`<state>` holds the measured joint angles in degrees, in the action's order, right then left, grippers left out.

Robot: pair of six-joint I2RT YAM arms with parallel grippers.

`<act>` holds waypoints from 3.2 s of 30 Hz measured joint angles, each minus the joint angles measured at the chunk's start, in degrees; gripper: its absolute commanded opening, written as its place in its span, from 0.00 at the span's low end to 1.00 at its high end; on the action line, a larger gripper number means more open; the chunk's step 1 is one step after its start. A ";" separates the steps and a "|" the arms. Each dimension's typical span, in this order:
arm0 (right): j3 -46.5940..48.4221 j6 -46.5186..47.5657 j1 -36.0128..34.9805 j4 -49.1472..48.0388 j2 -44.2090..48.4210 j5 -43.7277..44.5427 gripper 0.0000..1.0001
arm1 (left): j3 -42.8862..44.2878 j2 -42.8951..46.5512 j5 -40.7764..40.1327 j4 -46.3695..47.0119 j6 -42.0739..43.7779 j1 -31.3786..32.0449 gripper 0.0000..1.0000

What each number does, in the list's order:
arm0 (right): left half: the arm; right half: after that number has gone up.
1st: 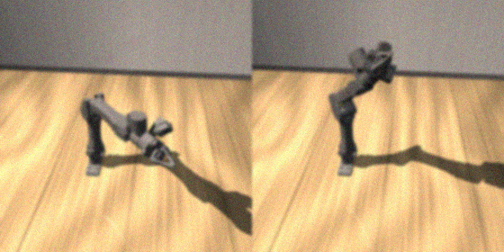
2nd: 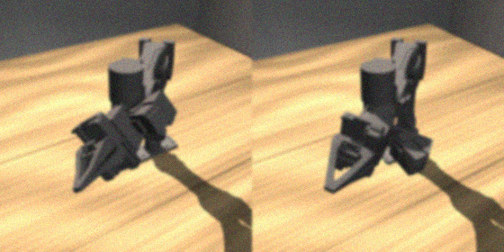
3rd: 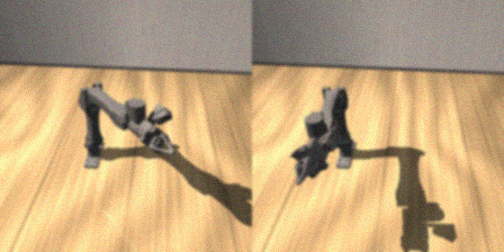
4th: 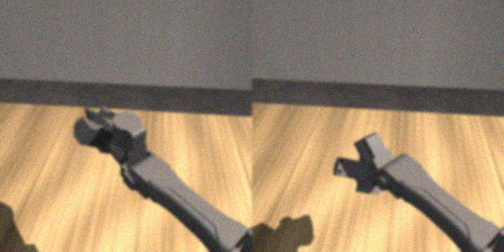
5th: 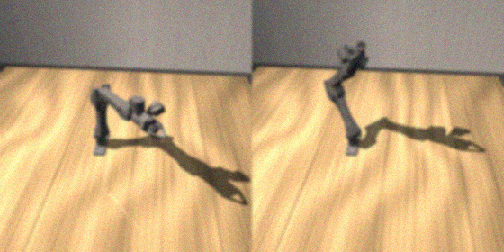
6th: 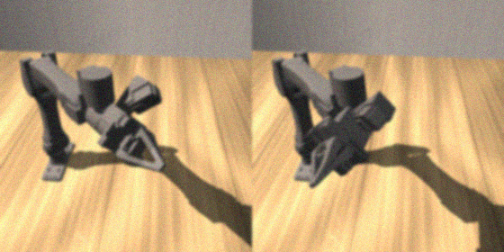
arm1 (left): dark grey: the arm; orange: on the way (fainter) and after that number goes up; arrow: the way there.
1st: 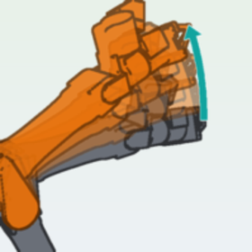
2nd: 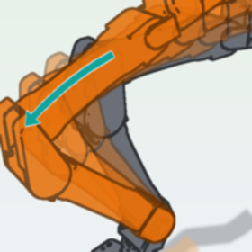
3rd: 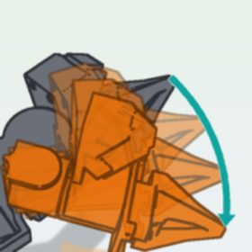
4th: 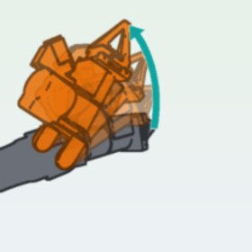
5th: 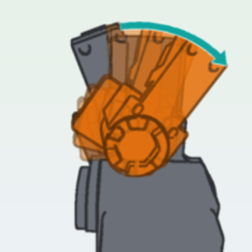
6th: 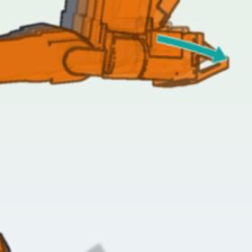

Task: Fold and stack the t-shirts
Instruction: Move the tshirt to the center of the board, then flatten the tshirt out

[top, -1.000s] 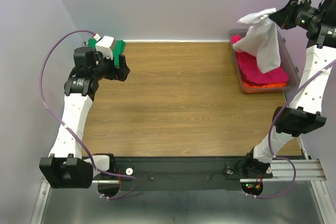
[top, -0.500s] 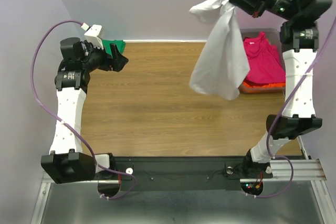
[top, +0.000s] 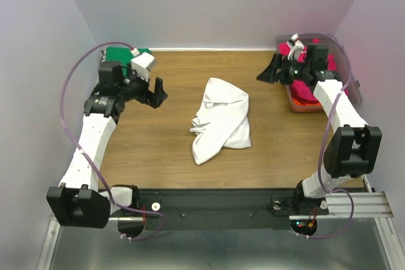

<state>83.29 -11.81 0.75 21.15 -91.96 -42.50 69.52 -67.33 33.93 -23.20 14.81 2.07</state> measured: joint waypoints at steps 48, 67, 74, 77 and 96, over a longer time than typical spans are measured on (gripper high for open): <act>-1.81 14.97 -8.04 11.89 -25.14 5.75 0.01 | -9.03 -22.08 -8.74 -2.78 11.04 20.55 0.00; 3.06 23.93 -9.94 27.82 -15.72 9.66 0.58 | -5.86 -19.08 -10.43 -12.22 20.15 14.21 0.73; -6.99 27.58 -15.74 32.48 -16.72 9.88 0.57 | 1.09 -28.46 -13.18 -7.17 18.27 12.98 0.72; -7.39 29.09 -18.01 34.12 -18.25 9.88 0.56 | 2.80 -33.05 -13.68 -5.86 17.66 12.94 0.69; 2.97 33.05 -15.80 39.91 -20.24 13.35 0.01 | 13.31 -36.87 -8.96 -11.80 18.88 4.70 0.00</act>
<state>86.26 21.23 -15.05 61.06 -112.20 -29.15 82.83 -104.20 24.97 -35.00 33.69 6.76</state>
